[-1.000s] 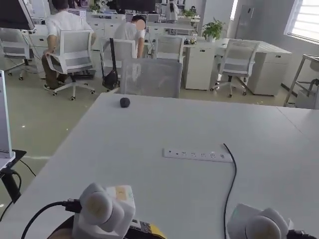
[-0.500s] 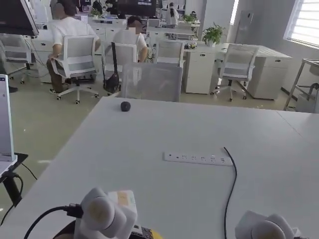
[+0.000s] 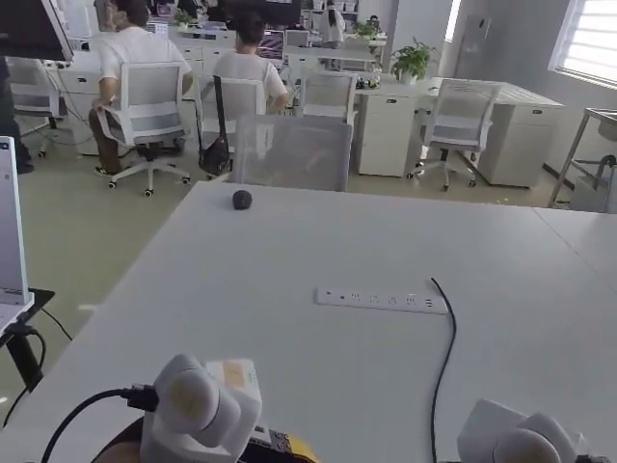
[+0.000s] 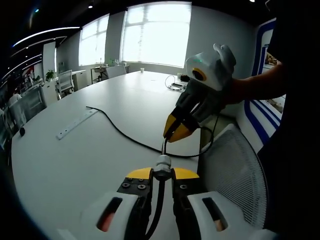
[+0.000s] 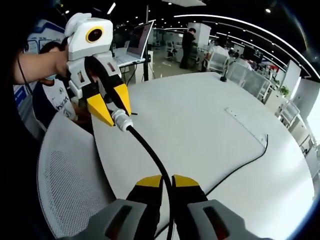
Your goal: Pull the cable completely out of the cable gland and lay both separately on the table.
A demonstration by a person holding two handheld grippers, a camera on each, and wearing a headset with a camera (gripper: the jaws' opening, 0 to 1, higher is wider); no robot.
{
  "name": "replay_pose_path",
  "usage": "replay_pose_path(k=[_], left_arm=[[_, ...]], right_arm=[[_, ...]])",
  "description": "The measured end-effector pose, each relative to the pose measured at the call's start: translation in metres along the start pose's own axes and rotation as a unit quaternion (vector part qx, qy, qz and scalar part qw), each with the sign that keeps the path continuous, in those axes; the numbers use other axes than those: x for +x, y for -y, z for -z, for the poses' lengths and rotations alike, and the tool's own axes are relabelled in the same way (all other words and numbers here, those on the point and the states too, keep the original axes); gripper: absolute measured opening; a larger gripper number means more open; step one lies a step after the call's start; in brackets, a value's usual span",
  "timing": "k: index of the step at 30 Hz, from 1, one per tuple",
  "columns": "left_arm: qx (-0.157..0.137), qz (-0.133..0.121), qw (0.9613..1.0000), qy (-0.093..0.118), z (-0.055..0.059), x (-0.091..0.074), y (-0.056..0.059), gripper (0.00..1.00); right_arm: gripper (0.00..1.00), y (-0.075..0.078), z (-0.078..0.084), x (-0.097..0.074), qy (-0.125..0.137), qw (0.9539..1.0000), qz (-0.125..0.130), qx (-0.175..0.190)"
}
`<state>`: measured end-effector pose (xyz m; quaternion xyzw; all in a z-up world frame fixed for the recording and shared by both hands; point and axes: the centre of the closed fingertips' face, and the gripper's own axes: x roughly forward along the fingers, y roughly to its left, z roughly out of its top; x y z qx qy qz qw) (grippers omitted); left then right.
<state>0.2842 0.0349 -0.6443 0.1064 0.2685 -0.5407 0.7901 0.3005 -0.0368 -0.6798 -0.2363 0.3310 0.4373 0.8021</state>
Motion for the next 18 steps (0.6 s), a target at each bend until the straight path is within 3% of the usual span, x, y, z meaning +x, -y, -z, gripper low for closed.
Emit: replay_pose_path(k=[3,8,11,18], left_arm=[[-0.001,0.003,1.0000,0.002,-0.001,0.001,0.001,0.15],[-0.002,0.003,1.0000,0.000,-0.001,0.002,0.001,0.15],[-0.001,0.004,1.0000,0.000,-0.002,0.003,0.001,0.15],[0.001,0.007,1.0000,-0.001,-0.002,0.005,0.005,0.15]], right_arm=[[0.16,-0.005,-0.014,-0.003,0.030,0.9994,-0.009,0.013],[0.17,-0.025,-0.043,-0.009,0.062,0.9972,-0.033,-0.024],[0.15,-0.031,-0.045,-0.004,0.046,0.9961,-0.033,-0.068],[0.05,-0.038,-0.045,0.004,0.028,0.9948,-0.038,-0.090]])
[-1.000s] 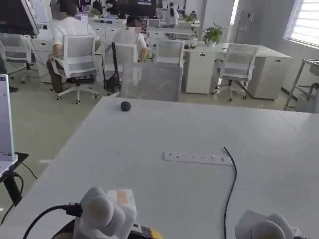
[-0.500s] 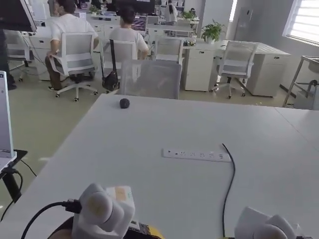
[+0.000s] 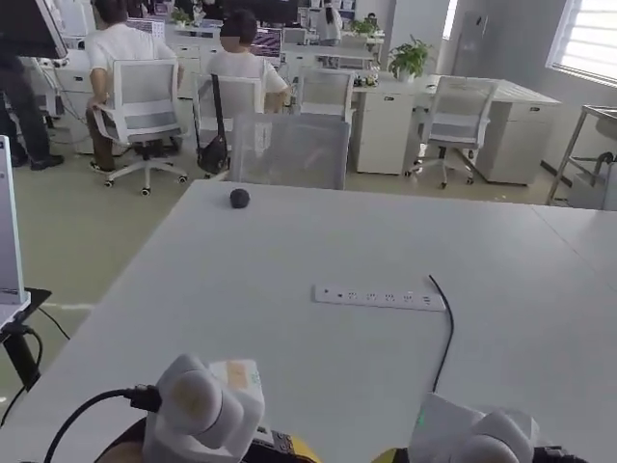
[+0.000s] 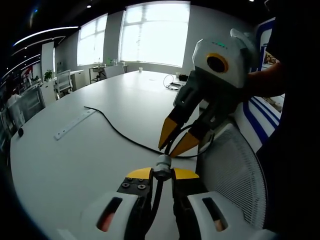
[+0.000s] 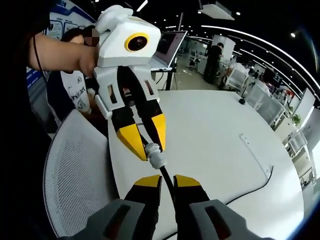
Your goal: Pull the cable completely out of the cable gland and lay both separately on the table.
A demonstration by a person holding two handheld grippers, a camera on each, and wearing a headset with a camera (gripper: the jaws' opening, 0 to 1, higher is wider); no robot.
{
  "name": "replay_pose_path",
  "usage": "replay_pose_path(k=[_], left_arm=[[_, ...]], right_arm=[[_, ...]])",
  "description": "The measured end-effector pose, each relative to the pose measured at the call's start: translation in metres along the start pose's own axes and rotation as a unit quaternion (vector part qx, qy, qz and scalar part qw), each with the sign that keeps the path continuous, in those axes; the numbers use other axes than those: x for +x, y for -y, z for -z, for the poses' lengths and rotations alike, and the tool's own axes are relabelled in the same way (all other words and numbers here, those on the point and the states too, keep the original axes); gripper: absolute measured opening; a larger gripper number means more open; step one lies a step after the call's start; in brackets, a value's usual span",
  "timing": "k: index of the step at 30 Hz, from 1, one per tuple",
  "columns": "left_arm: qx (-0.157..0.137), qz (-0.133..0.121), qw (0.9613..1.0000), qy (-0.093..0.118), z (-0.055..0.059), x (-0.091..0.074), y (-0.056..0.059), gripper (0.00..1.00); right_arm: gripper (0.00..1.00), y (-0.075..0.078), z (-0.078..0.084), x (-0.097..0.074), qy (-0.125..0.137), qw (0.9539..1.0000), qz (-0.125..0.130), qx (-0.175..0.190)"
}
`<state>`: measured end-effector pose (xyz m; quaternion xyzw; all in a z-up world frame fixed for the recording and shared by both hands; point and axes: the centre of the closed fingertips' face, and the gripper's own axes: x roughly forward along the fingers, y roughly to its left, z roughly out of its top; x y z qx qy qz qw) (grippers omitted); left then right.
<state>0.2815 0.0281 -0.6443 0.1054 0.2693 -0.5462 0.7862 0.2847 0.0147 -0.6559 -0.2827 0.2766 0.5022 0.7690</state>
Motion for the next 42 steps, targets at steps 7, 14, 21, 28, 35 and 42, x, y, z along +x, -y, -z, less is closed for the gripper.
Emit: replay_pose_path(k=[7,14,21,28,35,42], left_arm=[[0.002,0.000,1.0000,-0.002,0.001,0.000,0.001,0.15],[0.004,-0.005,0.9999,0.008,-0.004,-0.001,-0.002,0.15],[0.006,-0.009,0.9999,0.011,-0.004,-0.001,-0.001,0.15],[0.005,-0.009,0.9999,0.008,-0.001,-0.001,0.000,0.15],[0.006,-0.005,1.0000,0.005,0.001,-0.001,0.002,0.15],[0.007,-0.004,1.0000,0.006,0.002,-0.003,0.004,0.15]], right_arm=[[0.02,-0.001,0.000,0.001,-0.002,0.9999,-0.001,-0.015],[0.00,0.005,0.003,-0.001,0.003,0.9992,0.012,0.038],[0.00,0.009,0.012,-0.004,0.000,0.9977,0.015,0.065],[0.00,0.015,0.026,-0.007,-0.005,0.9938,0.025,0.108],[0.00,0.024,0.043,-0.008,-0.019,0.9898,0.033,0.137],[0.00,0.029,0.057,-0.008,-0.023,0.9777,0.040,0.205]])
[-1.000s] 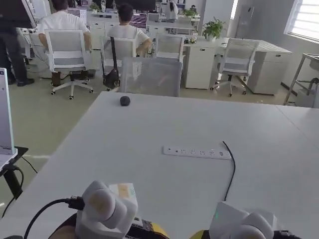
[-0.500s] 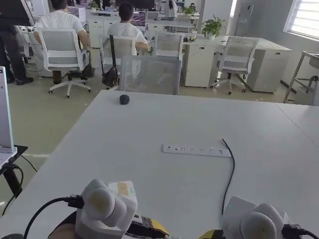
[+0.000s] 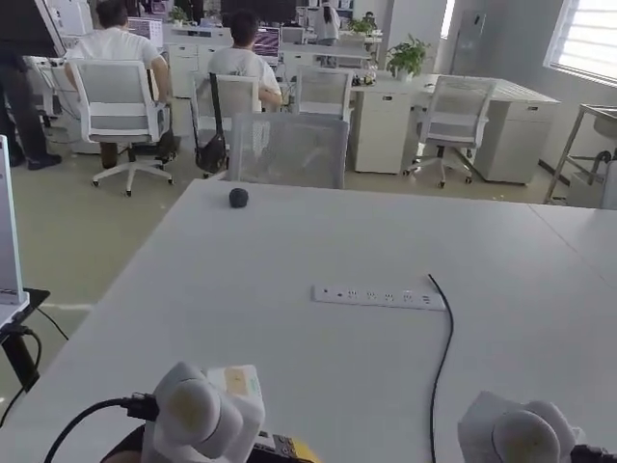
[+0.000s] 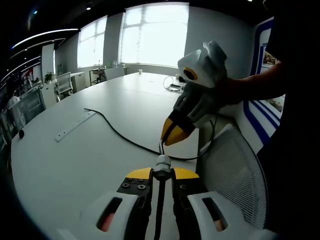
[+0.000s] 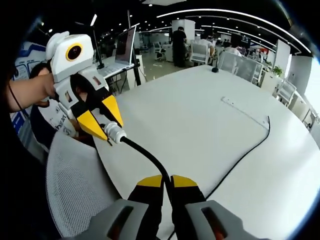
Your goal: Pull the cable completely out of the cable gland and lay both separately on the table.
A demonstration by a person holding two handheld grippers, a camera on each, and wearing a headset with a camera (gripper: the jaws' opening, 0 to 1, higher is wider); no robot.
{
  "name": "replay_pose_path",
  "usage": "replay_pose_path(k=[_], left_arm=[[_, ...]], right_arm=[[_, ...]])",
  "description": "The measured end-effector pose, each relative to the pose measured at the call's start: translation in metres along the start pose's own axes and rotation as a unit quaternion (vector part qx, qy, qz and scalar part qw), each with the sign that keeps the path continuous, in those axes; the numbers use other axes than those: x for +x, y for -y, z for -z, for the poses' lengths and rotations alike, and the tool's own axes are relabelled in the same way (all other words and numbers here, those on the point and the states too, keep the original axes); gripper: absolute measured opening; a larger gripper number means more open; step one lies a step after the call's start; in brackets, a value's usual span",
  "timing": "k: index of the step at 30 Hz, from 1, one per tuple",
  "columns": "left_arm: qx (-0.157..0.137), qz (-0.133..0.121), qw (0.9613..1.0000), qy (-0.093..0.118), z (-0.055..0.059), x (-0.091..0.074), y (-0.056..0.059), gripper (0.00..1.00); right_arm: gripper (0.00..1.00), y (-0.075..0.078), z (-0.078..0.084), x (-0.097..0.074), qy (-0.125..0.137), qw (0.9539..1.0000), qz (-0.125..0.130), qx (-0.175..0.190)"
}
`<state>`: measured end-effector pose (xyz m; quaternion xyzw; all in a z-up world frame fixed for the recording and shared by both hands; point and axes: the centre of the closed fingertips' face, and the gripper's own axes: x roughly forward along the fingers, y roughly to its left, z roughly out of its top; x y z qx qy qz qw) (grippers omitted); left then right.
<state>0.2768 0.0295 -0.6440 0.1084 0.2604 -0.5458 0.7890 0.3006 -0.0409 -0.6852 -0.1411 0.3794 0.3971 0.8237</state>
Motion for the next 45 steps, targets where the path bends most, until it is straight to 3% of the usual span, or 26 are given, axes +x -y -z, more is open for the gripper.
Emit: replay_pose_path(k=[5,9,25,27,31,34,36,37,39,45], left_arm=[[0.003,0.003,1.0000,-0.003,0.001,-0.001,0.001,0.15],[0.001,0.004,1.0000,-0.007,0.004,-0.002,0.002,0.15],[-0.004,0.000,1.0000,-0.008,0.006,-0.004,0.001,0.15],[-0.004,0.000,1.0000,-0.006,0.005,-0.003,0.001,0.15],[-0.003,0.001,1.0000,-0.006,0.004,-0.001,0.001,0.15],[-0.003,0.002,1.0000,-0.006,0.003,-0.001,0.000,0.15],[-0.002,0.003,1.0000,-0.006,0.003,-0.001,0.000,0.15],[-0.002,0.003,1.0000,-0.006,0.003,-0.001,0.000,0.15],[-0.003,0.004,1.0000,-0.007,0.003,0.000,0.000,0.15],[-0.001,0.006,1.0000,-0.007,0.001,0.000,0.000,0.15]], right_arm=[[0.00,0.001,0.008,0.002,-0.008,0.9998,-0.001,0.018],[0.00,-0.003,0.007,0.001,-0.010,0.9999,-0.006,0.002],[0.06,0.000,-0.002,-0.007,0.023,0.9983,-0.011,-0.053],[0.08,-0.005,-0.009,-0.010,0.039,0.9978,-0.023,-0.048],[0.16,-0.015,-0.018,-0.012,0.046,0.9962,-0.034,-0.066],[0.18,-0.025,-0.024,-0.012,0.041,0.9907,-0.032,-0.125],[0.17,-0.029,-0.027,-0.011,0.027,0.9801,-0.015,-0.196],[0.17,-0.032,-0.029,-0.011,0.029,0.9768,-0.014,-0.212],[0.18,-0.043,-0.032,-0.007,0.033,0.9737,-0.030,-0.224],[0.14,-0.055,-0.039,-0.001,0.033,0.9667,-0.043,-0.250]])
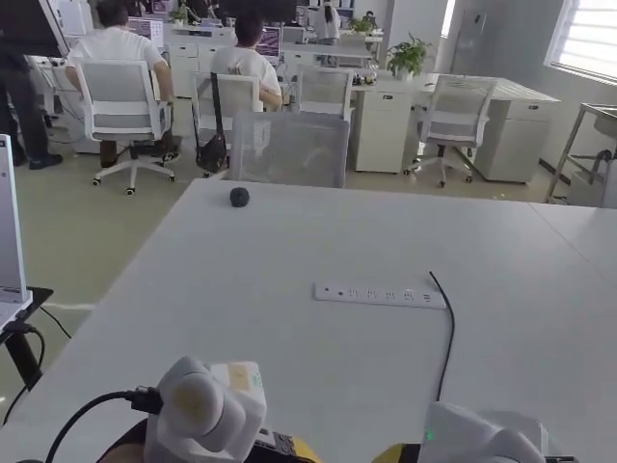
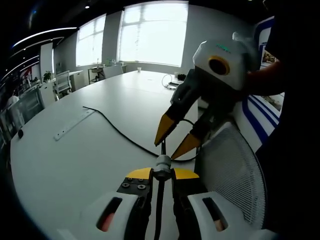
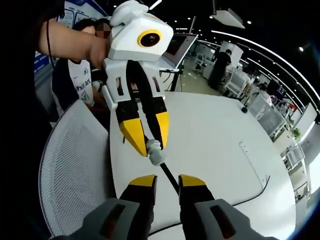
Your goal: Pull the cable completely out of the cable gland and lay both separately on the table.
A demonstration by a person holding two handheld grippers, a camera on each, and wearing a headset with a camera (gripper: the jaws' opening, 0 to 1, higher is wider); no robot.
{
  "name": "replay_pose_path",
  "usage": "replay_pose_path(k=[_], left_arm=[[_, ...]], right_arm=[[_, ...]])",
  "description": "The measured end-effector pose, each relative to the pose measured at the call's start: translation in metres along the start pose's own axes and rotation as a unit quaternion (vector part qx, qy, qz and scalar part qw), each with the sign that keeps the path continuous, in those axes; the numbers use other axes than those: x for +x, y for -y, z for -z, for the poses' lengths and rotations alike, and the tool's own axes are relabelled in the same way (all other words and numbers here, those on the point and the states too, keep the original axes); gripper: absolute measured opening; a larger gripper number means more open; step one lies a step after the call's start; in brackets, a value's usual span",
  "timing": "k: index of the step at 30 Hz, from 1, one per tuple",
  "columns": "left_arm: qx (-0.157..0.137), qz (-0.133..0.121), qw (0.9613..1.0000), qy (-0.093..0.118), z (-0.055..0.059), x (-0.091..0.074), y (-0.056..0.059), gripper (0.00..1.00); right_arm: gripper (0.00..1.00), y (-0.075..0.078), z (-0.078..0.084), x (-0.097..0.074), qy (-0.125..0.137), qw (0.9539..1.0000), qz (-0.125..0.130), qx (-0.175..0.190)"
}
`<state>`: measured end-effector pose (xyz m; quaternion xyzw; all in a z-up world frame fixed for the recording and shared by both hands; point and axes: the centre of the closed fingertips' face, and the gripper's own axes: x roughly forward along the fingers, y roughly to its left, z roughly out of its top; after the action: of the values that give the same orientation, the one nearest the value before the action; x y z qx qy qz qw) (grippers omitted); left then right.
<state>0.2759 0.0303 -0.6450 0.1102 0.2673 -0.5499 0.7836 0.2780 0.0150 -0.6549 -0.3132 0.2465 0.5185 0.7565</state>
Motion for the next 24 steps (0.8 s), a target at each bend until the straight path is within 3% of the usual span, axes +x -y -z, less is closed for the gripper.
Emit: replay_pose_path(k=[4,8,12,24], left_arm=[[0.003,0.001,1.0000,0.000,-0.001,0.002,0.001,0.15],[0.008,0.004,0.9999,-0.006,0.000,0.005,0.003,0.15],[0.007,0.003,1.0000,-0.001,-0.002,0.005,0.003,0.15],[0.015,0.000,0.9999,0.004,-0.005,0.002,-0.002,0.15]], right_arm=[[0.12,0.000,0.000,0.005,-0.006,0.9998,-0.003,-0.018],[0.04,0.002,0.003,0.004,-0.010,0.9997,-0.006,-0.020],[0.03,0.004,0.004,0.004,-0.007,0.9998,-0.002,-0.018],[0.00,0.014,0.024,0.000,-0.019,0.9981,0.007,0.058]])
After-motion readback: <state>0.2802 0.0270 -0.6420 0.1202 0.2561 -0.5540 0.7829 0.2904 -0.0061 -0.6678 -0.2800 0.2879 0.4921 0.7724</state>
